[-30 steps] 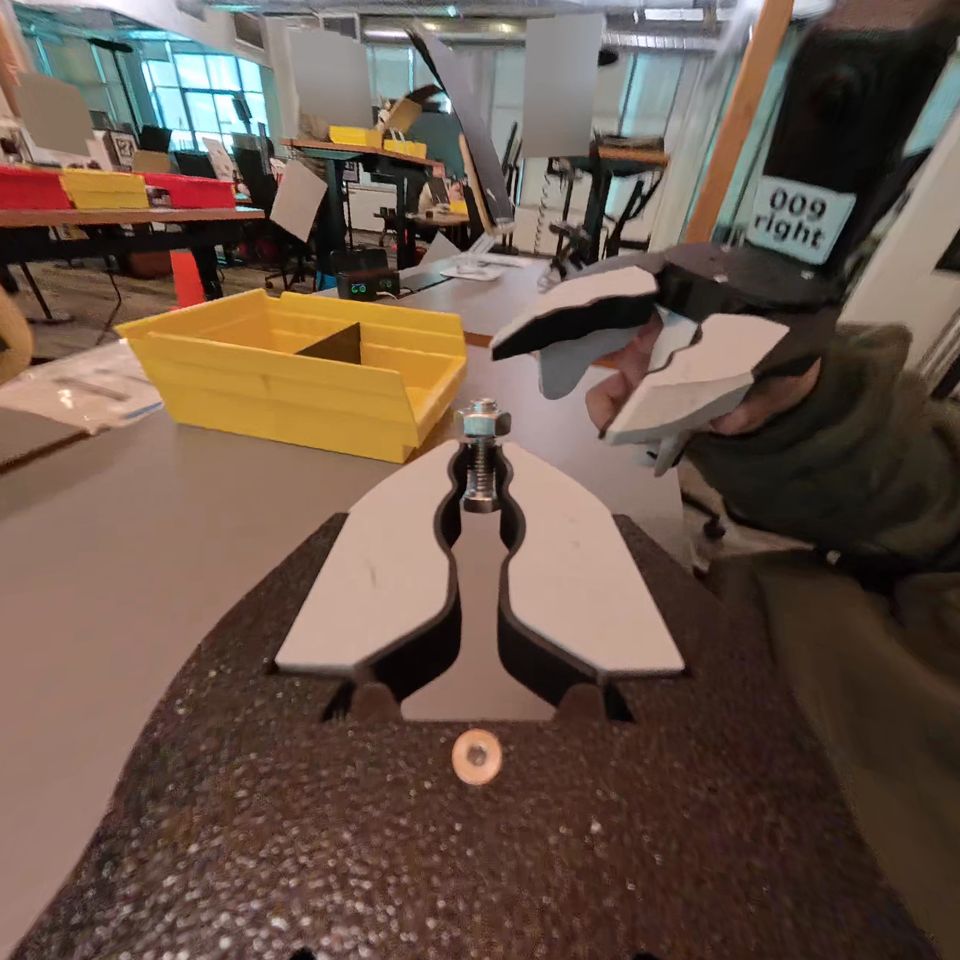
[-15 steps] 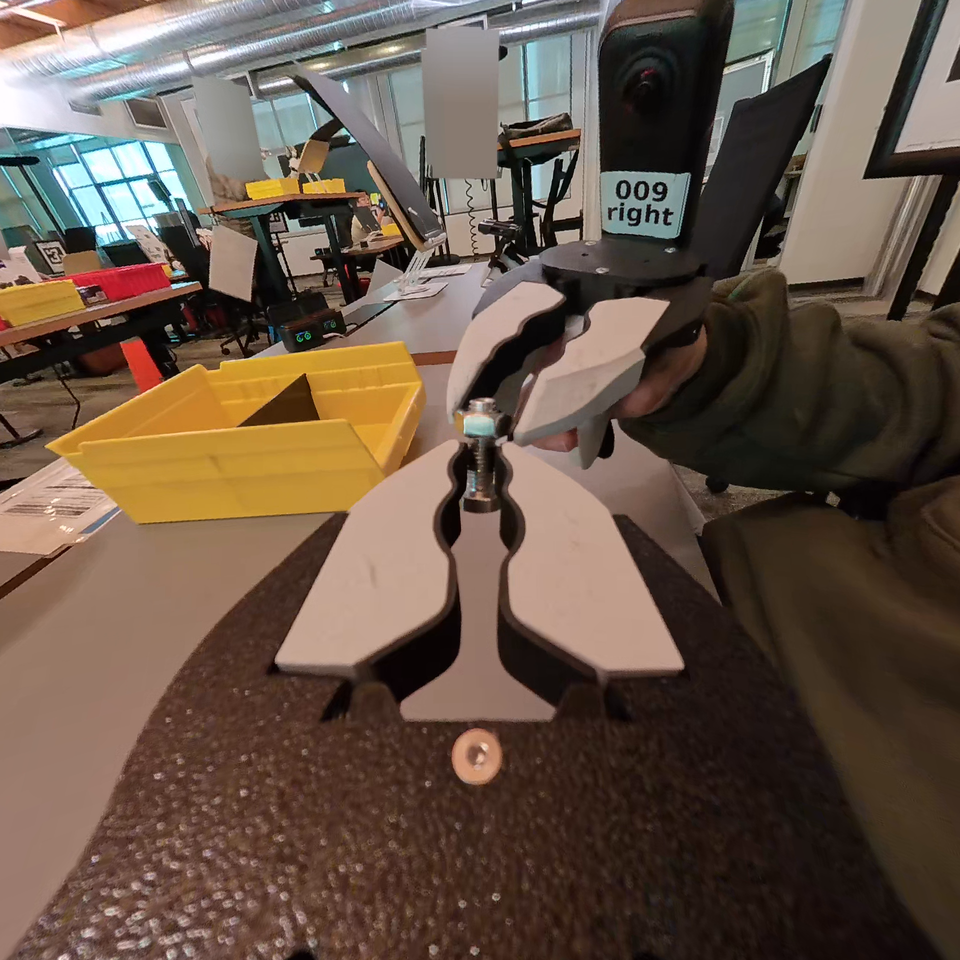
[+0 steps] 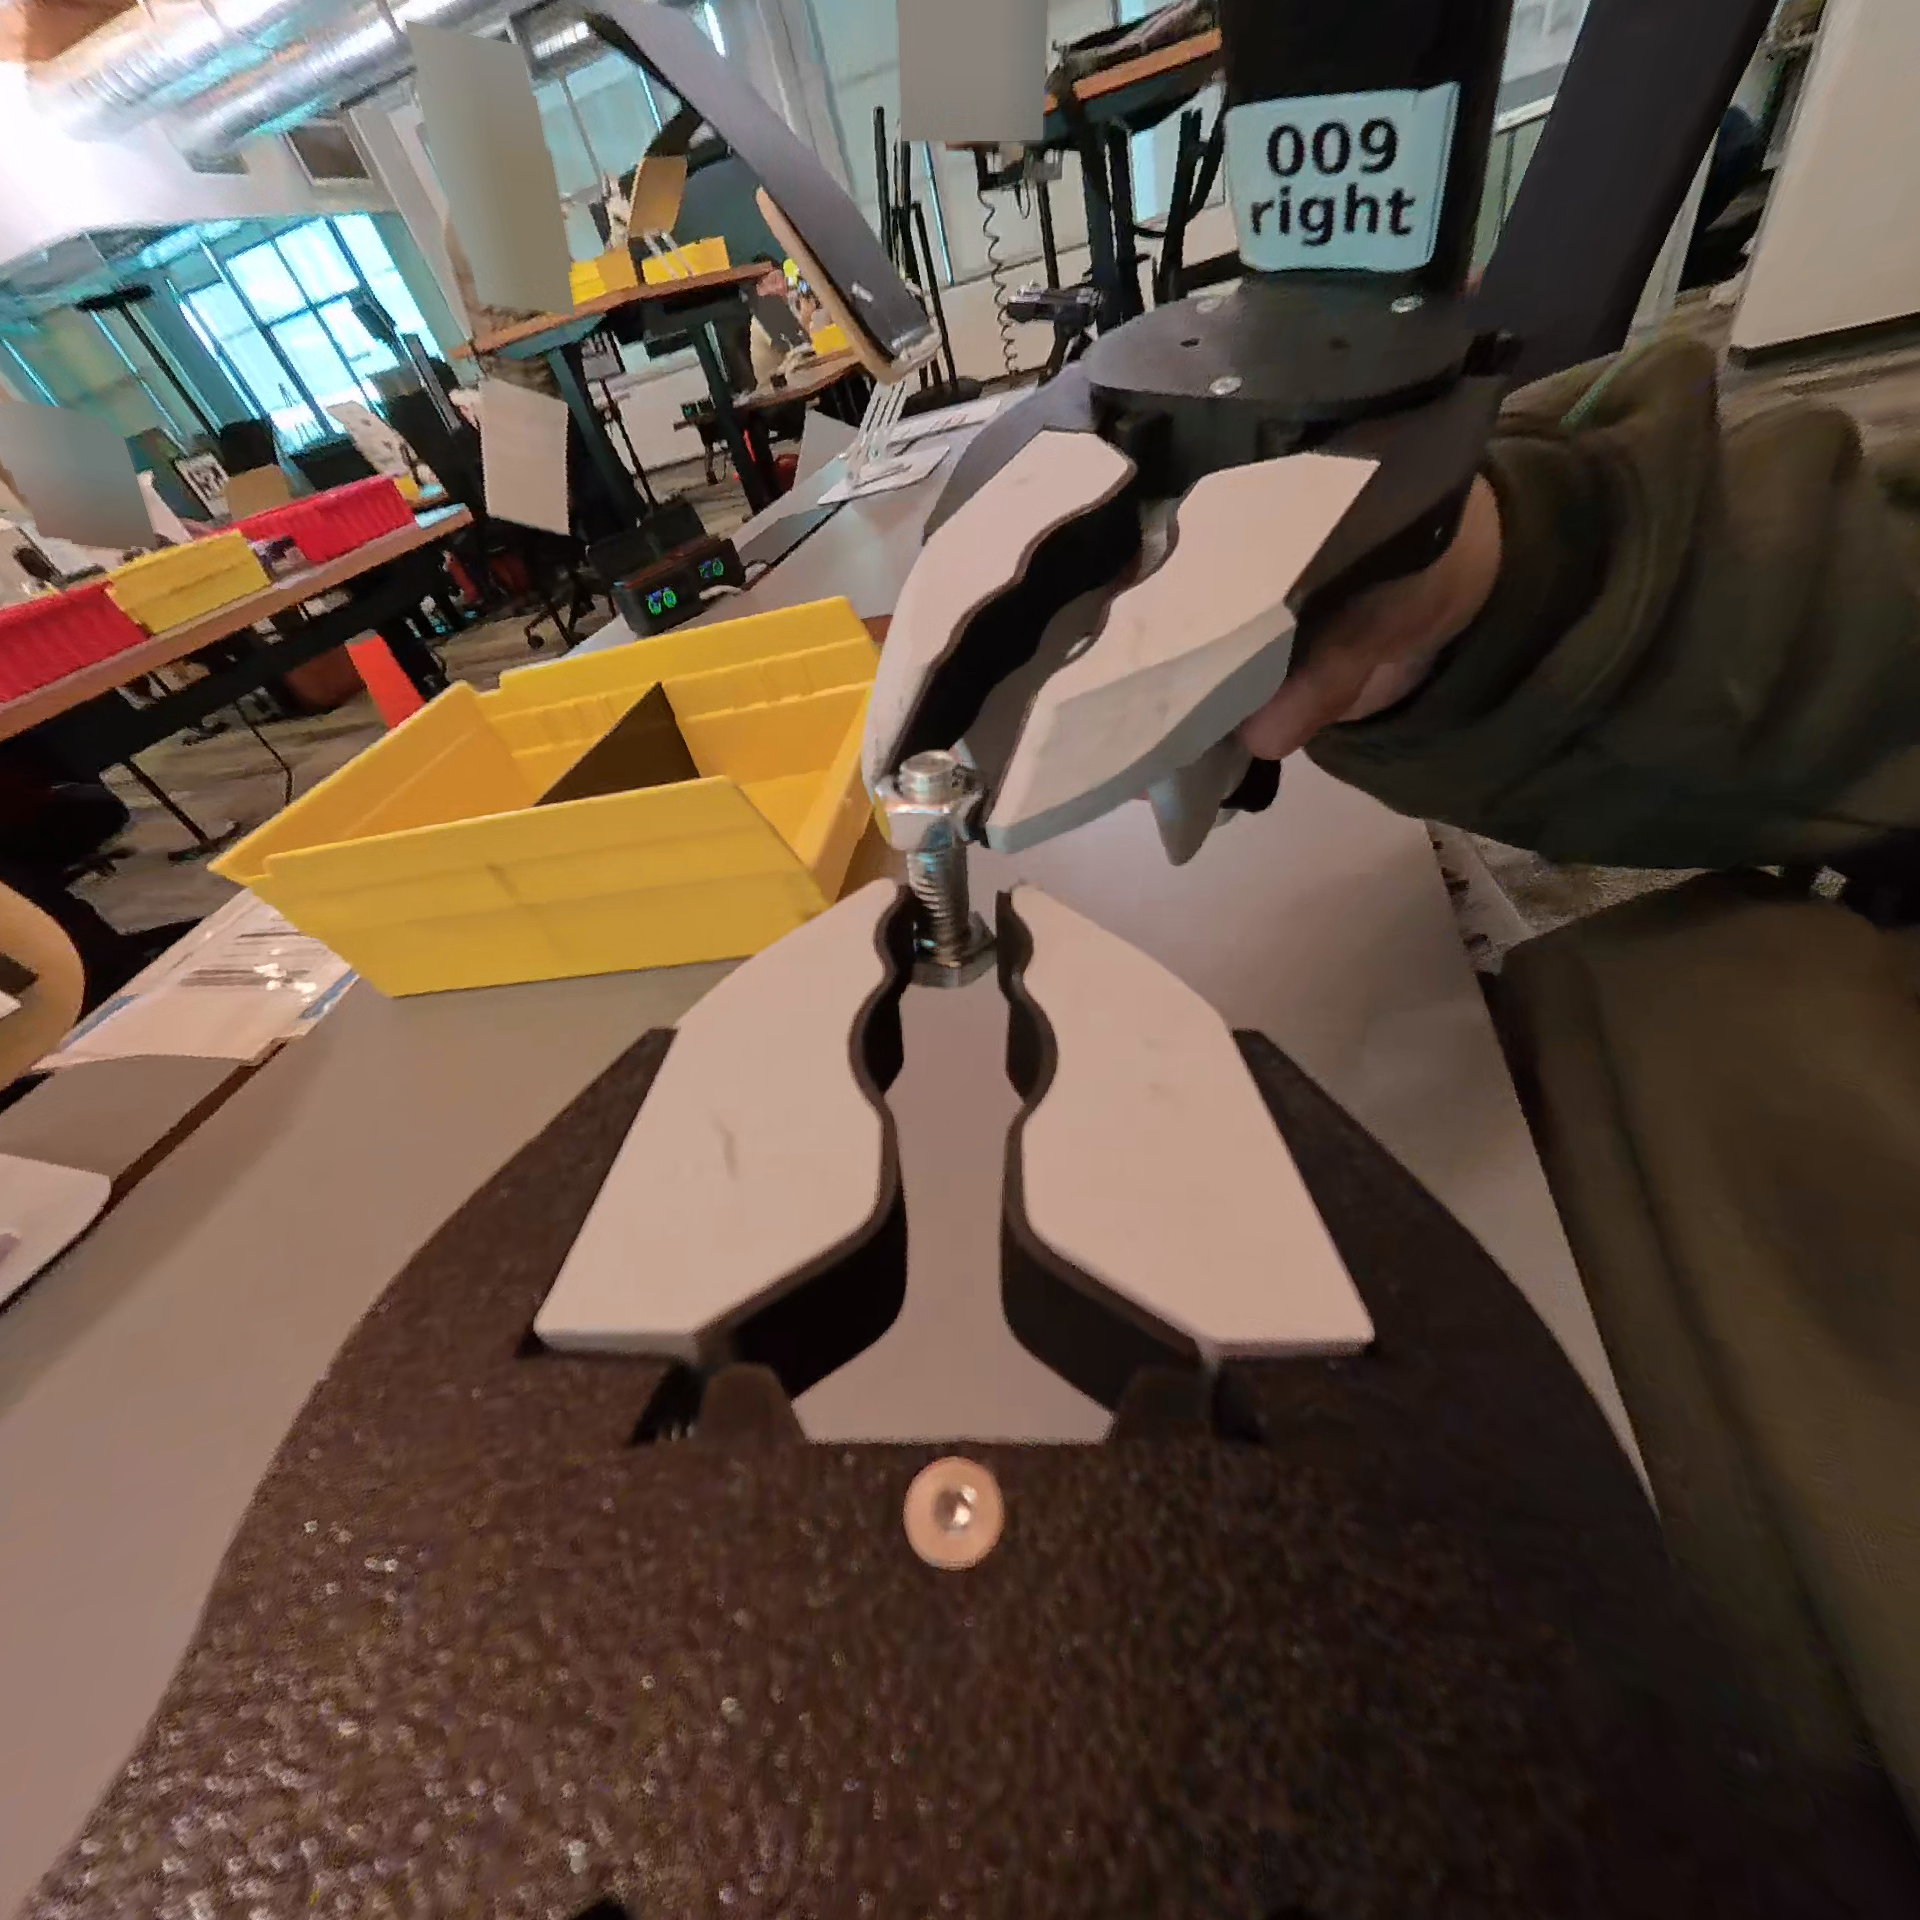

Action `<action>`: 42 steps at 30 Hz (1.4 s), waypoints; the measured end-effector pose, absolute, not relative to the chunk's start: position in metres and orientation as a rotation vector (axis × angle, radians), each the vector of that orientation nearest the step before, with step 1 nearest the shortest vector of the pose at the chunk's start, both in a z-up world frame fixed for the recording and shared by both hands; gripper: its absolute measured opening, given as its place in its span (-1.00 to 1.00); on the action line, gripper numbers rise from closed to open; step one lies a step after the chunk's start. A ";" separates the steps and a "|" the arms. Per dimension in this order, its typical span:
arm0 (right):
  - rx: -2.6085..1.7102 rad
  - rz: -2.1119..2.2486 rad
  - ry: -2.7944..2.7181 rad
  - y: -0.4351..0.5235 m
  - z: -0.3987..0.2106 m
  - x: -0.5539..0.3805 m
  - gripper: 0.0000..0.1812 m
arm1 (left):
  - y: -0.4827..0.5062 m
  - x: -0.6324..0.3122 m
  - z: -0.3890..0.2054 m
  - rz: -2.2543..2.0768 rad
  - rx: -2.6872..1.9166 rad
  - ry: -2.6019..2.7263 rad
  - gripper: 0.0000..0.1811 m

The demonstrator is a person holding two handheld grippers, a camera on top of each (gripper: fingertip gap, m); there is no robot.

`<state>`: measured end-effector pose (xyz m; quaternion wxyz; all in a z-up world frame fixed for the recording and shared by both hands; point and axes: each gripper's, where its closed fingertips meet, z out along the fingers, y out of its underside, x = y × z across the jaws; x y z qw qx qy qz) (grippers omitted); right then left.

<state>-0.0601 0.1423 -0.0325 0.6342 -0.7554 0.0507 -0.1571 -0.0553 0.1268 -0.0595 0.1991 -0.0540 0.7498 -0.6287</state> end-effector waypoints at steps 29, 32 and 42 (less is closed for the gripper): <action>-1.526 -0.392 0.326 0.133 -0.016 -0.037 -0.32 | 0.126 -0.038 -0.051 -1.825 -0.387 1.951 -0.90; -1.543 -0.473 0.343 0.132 -0.021 -0.031 -0.34 | 0.125 -0.039 -0.047 -1.856 -0.394 1.927 -0.90; -1.529 -0.431 0.474 0.104 -0.030 -0.006 -0.27 | 0.140 -0.026 -0.049 -1.816 -0.505 1.892 -0.90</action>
